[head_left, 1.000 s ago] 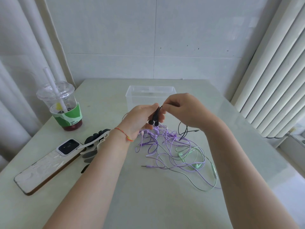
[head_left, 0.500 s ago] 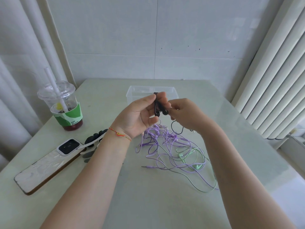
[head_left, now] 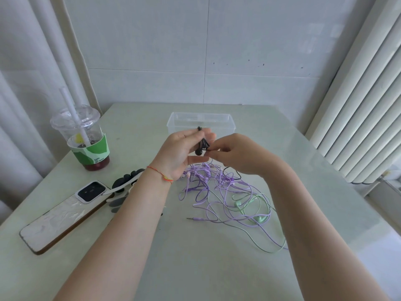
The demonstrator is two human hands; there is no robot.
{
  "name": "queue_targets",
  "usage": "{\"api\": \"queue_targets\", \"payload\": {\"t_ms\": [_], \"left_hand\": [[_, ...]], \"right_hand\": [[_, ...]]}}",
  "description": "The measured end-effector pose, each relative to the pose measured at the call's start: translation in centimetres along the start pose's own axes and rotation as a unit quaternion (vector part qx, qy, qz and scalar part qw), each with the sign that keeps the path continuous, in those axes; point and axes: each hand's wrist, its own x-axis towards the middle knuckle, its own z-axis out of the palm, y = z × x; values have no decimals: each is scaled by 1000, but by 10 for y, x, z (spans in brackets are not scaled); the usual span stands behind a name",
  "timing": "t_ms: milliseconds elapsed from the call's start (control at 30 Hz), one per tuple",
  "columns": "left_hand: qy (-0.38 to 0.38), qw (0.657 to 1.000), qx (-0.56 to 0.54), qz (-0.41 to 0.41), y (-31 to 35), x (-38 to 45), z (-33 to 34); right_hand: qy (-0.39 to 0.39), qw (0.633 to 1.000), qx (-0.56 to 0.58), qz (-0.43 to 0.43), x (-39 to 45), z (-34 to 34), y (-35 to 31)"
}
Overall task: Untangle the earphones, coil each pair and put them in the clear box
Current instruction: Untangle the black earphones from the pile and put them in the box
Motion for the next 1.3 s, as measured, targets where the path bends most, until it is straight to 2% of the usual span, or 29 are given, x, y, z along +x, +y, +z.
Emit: {"api": "queue_targets", "payload": {"t_ms": [100,200,267,400,600,867,967,1100,1233,1300], "left_hand": [[-14,994,102,-19,1,-4,1],[-81,984,155,-44,4,-8,4],[-122,982,127,-74,6,-9,7],[-170,979,-20,-108,8,-8,4],[-174,964,-173,-101,11,-9,4],[-112,957,-264,-47,8,-6,6],[-53,979,-195,-5,4,-2,5],[24,998,-32,45,-2,1,1],[58,989,119,60,-5,1,2],[45,981,185,41,-5,0,3]], "right_hand": [[46,999,-10,6,0,-6,4],[76,997,8,-7,-1,-12,6],[113,993,38,-12,0,-13,7],[158,975,157,-8,1,-13,8],[97,969,229,12,2,-4,9],[4,997,74,12,1,4,3],[-20,998,57,20,1,5,3],[-22,998,55,22,2,3,4],[-9,999,43,26,0,-1,3],[16,998,44,30,0,-3,3]]}}
